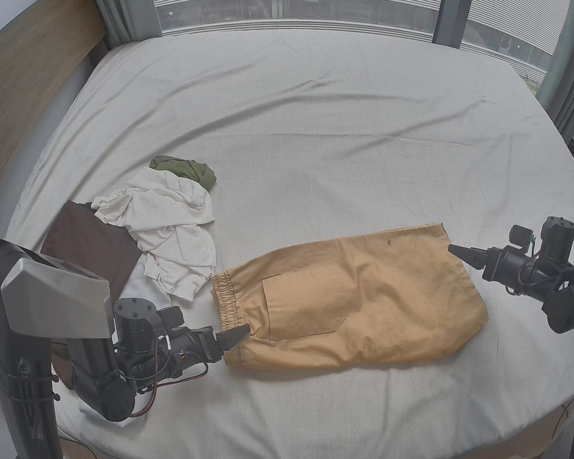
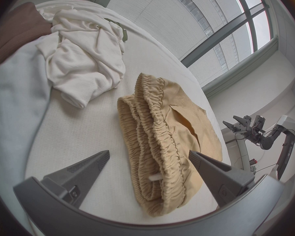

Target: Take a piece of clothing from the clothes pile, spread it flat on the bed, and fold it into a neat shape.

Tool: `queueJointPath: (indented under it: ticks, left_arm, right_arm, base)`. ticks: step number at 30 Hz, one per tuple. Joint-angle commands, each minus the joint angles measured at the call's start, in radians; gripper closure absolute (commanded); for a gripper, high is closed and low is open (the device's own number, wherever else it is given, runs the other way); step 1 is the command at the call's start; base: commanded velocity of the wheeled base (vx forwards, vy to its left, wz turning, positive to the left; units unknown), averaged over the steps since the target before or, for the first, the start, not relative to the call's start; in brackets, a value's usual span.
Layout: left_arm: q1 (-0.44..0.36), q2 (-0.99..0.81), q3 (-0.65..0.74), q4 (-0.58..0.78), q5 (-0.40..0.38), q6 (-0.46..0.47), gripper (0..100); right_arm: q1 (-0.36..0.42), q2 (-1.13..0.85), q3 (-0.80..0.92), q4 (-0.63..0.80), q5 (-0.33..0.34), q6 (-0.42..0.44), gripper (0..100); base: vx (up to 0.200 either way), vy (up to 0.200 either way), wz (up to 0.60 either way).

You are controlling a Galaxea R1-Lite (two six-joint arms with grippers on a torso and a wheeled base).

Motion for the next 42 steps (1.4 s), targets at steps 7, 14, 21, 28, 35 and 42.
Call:
queueJointPath:
  ticks: [7,14,21,28,35,42]
  left_arm:
    - [-0.059,0.043,-0.103,0.002,0.012,-0.112,0]
    - [-0.069,0.086,-0.137,0.002,0.050,-0.121,0]
    - [-0.069,0.107,-0.143,0.001,0.058,-0.146,100]
    - [-0.065,0.070,-0.137,0.001,0.092,-0.192,100]
    - [-0.067,-0.020,0.012,0.002,0.083,-0.204,100]
    - [-0.024,-0.107,0.121,0.002,0.035,-0.203,100]
  right_arm:
    - [0.000,-0.004,0.001,0.000,0.001,0.000,0]
    - [0.000,-0.004,0.002,0.000,0.001,0.000,0]
    - [0.002,-0.002,0.007,0.000,0.001,-0.001,0]
    - [0.003,0.001,0.010,0.000,0.001,-0.003,0]
    - [0.002,0.004,0.012,0.000,0.001,-0.003,0]
    - [0.005,0.005,0.016,0.000,0.001,-0.003,0]
  base:
    - [0.000,0.000,0.00]
    - [0.000,0.000,0.00]
    - [0.000,0.000,0.00]
    - [0.000,0.000,0.00]
    - [0.000,0.000,0.00]
    - [0.000,0.000,0.00]
